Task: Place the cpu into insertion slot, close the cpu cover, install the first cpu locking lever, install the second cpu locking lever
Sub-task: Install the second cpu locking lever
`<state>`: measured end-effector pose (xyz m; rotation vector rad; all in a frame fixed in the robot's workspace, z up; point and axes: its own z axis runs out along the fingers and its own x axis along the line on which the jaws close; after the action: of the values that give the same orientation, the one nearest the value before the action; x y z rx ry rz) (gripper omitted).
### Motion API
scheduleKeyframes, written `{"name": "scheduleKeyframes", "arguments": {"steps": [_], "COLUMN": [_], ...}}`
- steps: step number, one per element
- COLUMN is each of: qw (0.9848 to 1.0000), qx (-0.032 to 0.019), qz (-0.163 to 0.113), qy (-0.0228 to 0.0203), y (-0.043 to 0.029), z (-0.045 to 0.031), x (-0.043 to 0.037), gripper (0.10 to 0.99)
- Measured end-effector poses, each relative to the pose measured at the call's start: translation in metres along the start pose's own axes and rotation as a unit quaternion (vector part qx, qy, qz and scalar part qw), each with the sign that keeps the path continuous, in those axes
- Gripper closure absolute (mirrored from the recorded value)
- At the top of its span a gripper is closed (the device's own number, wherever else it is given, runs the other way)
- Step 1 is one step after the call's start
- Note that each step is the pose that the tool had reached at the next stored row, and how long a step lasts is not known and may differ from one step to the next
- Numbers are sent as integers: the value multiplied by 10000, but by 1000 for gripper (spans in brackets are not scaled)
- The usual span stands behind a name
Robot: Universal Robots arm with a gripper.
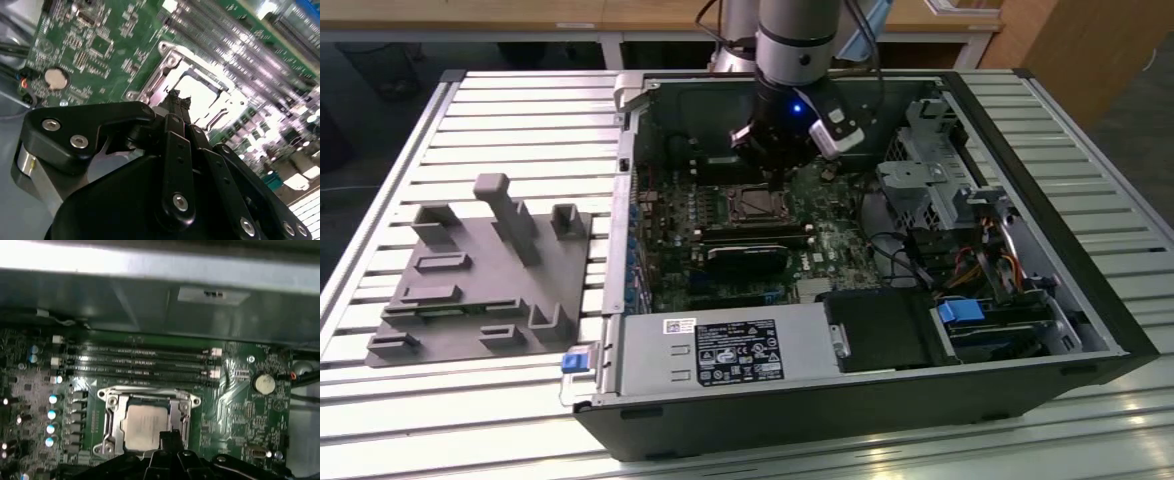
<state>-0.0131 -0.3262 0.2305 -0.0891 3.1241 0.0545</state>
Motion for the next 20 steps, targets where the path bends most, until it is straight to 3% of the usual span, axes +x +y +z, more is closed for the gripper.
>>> {"name": "scheduleKeyframes", "arguments": {"steps": [4,6,8,13,20], "qw": [10000,9999,9998,9995,9994], "qx": [-22,-108,-189,-312,-333], "qz": [1,4,4,6,6], "qy": [4,37,36,29,28], "y": [-77,-85,-109,-234,-363], "z": [-3,-2,-1,3,1], "x": [4,2,4,13,20], "gripper": [969,969,969,969,969]}}
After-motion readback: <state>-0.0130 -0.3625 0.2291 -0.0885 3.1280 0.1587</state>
